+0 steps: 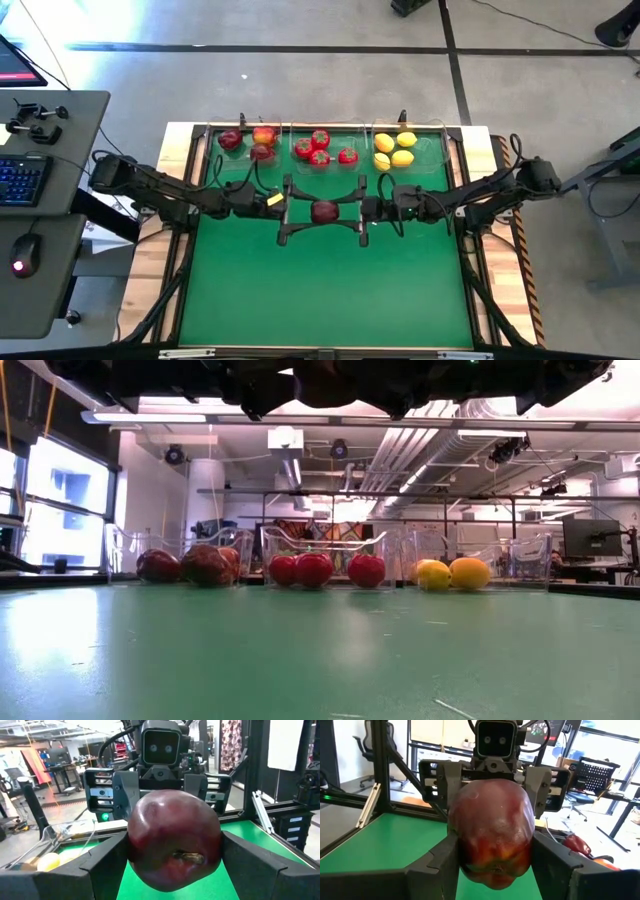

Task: Sort produce into baskets
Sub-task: Put the apple into the left transparent bin

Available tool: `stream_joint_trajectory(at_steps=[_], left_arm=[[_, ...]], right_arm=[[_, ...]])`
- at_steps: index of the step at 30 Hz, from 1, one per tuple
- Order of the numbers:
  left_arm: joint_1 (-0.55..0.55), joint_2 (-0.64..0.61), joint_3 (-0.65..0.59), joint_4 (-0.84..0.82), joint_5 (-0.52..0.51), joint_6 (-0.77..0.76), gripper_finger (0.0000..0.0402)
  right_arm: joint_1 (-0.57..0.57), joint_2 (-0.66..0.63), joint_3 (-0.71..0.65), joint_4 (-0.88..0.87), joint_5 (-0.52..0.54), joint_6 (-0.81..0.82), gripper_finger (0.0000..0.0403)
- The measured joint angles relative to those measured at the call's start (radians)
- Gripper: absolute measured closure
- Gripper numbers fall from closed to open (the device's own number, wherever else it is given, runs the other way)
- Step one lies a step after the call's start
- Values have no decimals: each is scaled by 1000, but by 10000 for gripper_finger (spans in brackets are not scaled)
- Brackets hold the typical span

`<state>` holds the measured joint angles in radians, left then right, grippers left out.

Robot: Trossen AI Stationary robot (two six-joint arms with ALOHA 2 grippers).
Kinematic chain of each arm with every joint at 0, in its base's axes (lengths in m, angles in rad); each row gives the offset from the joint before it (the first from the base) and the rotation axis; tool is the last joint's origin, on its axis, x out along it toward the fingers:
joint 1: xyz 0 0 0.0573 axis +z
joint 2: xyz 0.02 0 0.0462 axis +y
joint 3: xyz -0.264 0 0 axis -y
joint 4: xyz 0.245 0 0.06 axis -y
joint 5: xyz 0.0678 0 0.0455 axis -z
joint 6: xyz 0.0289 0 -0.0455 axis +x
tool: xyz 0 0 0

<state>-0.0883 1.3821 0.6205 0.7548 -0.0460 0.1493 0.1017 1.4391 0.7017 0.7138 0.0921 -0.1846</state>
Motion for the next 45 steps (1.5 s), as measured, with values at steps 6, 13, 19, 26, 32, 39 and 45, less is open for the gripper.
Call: stream_joint_trajectory(at_steps=[6,13,19,26,32,39,45], left_arm=[[0,2,0,0,-1,-14,114],[3,2,1,0,-2,-20,117],[3,3,1,-1,-3,-17,131],[9,2,3,-18,-3,-14,139],[24,-13,6,-52,-4,-14,140],[24,-13,5,-64,6,-14,140],[23,-13,5,-69,-32,1,140]], right_arm=[[0,1,0,1,9,7,218],[-2,1,0,2,13,23,216],[-2,1,2,0,23,21,188],[-2,1,4,-15,40,22,148],[-4,-26,8,-71,66,22,133],[14,-78,9,-127,80,25,129],[33,-90,8,-197,81,22,129]])
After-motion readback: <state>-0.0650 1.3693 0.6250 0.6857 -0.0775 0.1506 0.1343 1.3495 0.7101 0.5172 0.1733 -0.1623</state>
